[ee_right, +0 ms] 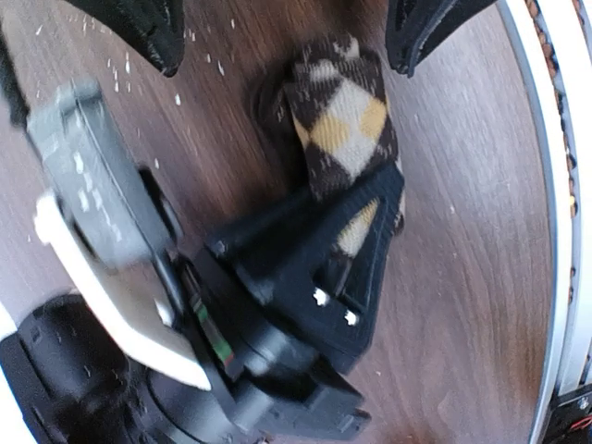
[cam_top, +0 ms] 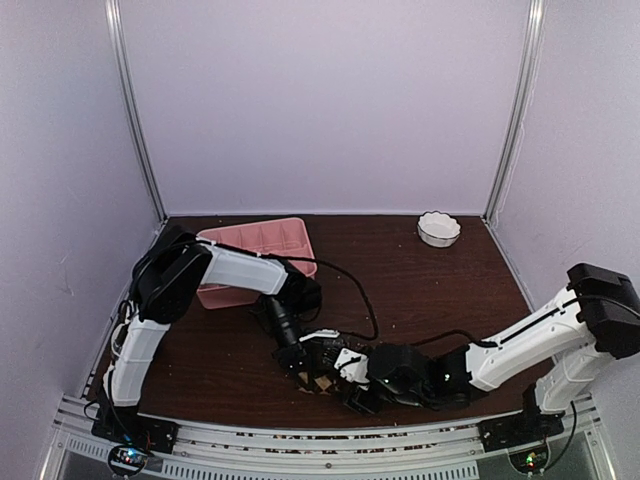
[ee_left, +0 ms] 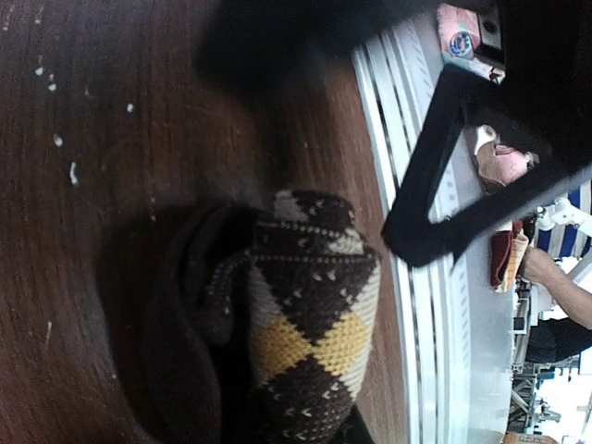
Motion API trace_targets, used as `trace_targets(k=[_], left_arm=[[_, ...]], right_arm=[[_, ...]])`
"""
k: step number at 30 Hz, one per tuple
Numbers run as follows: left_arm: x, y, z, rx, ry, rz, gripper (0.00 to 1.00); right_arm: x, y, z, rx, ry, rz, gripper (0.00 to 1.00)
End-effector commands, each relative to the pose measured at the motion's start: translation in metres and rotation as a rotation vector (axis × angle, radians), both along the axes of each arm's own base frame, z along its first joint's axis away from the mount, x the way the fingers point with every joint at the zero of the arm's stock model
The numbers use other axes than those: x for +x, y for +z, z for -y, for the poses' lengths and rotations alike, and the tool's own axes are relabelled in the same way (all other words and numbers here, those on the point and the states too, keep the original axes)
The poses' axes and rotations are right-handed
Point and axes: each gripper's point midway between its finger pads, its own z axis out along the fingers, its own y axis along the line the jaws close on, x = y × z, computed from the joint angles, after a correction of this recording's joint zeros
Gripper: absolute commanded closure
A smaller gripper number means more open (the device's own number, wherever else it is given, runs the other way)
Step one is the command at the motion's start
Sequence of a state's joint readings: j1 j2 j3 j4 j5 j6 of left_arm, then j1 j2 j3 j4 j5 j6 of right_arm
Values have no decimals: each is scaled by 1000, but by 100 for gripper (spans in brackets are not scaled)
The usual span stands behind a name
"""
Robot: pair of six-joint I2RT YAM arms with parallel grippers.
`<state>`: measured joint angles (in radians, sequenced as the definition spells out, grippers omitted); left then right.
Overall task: Roll the socks
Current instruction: Roll the sock at the center of the board.
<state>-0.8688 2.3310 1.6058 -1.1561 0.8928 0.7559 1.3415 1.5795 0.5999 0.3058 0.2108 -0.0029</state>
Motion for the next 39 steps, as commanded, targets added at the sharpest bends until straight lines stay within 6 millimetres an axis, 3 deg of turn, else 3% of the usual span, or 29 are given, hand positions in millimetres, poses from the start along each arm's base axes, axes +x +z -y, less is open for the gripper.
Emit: trace_targets(k=[1,9,17,22,26,27,28,29,30,35,39], left_arm=[[-3,-47,-30,173,-75,52,100],[-1,-51,-30,177,-84,64,100],[0,-50,-29,174,-95,54,100],[4,-34,-25,121,-83,54,100],[22,-3,-23,27,-41,104,98],[27,6,-23,1,-33,137,91],[32,15,-23,-27,-32,181,72],[35,25,-24,-55,-30,225,16],[38,33,-24,-80,-30,273,4],[65,88,-21,-186,42,566,2],[94,164,-33,-260,141,901,2]], right_arm=[[0,-19,-2,-186,86,76,26],[-3,-24,-26,-239,190,92,30],[-7,-47,-45,-285,236,42,44],[-3,-69,-36,-324,213,-63,69],[-5,-93,-10,-345,161,-160,76],[-7,-98,-4,-347,155,-190,78],[-9,-102,-1,-343,144,-224,79],[-12,-106,0,-336,141,-259,81],[-14,-108,0,-324,131,-293,84],[-15,-91,-17,-112,70,-508,90],[-13,-48,-39,129,74,-674,91]])
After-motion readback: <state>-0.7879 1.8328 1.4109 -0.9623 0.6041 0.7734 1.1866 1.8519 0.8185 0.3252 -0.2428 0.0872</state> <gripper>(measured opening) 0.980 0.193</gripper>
